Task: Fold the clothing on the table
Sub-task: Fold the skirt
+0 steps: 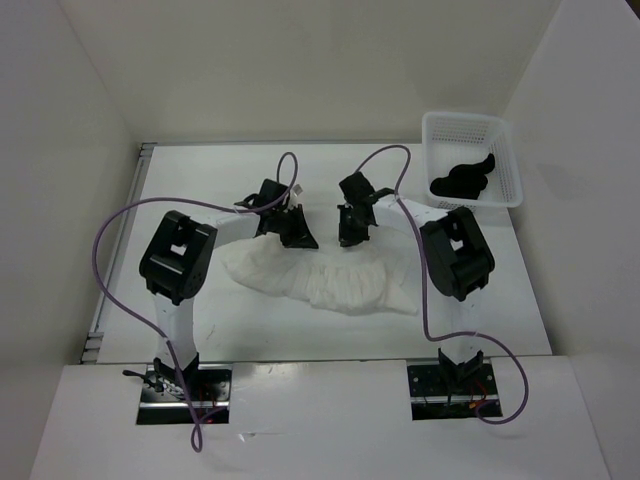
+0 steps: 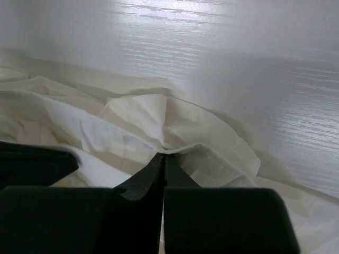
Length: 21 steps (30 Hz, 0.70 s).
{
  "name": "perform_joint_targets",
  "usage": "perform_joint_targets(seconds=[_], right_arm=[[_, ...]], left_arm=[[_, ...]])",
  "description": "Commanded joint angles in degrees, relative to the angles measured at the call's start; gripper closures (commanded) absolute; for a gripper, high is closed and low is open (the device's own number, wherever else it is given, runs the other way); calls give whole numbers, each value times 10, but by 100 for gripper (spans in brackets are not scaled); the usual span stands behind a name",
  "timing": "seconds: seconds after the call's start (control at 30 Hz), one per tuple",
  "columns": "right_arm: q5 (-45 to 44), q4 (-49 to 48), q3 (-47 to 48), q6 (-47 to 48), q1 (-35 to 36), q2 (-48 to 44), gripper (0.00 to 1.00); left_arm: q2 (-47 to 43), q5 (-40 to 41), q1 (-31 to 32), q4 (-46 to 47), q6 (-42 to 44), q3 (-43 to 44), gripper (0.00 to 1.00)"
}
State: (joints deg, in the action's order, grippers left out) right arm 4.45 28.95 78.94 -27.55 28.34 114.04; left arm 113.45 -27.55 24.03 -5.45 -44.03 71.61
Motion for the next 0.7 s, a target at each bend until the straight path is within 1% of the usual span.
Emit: perform_joint_targets(seconds=[0.0, 0.03, 0.1, 0.13, 0.17, 0.23, 0.27, 0.3, 0.33, 0.4, 0.43, 0.53, 0.6, 0.67], right_arm=[[6, -37, -4, 7, -4, -9, 100], [6, -42, -4, 7, -9, -16, 98], [21, -43, 2, 25, -9, -42, 83], [31, -43, 3, 35, -9, -50, 79], [55, -30, 16, 48, -9, -57, 73], [74, -14, 34, 86, -9, -69, 68], [85, 10, 41, 101, -9, -74, 64], [106, 23, 46, 118, -9, -74, 62], [113, 34, 52, 147, -9, -74, 61], [122, 50, 52, 176, -2, -74, 61], [128, 55, 40, 193, 3, -74, 60], [162, 49, 24, 215, 3, -80, 60], [194, 49, 29, 224, 3, -62, 59], [208, 56, 34, 232, 3, -51, 59]], left_arm=[[20, -8, -8, 13, -7, 14, 100], [27, -8, -8, 13, -7, 14, 100], [27, -8, -14, 13, -2, 14, 100], [27, -8, -14, 13, -2, 8, 100], [20, -8, -14, 13, -2, 8, 100], [10, 5, -14, 6, 5, 8, 100], [3, 5, -19, 1, 5, 16, 100], [3, 5, -19, -8, 10, 21, 100], [3, 5, -19, -8, 11, 21, 100], [3, 5, -25, -13, 11, 37, 100], [3, 5, -25, -13, 11, 37, 100], [3, 5, -25, -19, 11, 49, 100], [3, 5, -25, -26, 11, 49, 100], [3, 5, -25, -26, 16, 56, 100]])
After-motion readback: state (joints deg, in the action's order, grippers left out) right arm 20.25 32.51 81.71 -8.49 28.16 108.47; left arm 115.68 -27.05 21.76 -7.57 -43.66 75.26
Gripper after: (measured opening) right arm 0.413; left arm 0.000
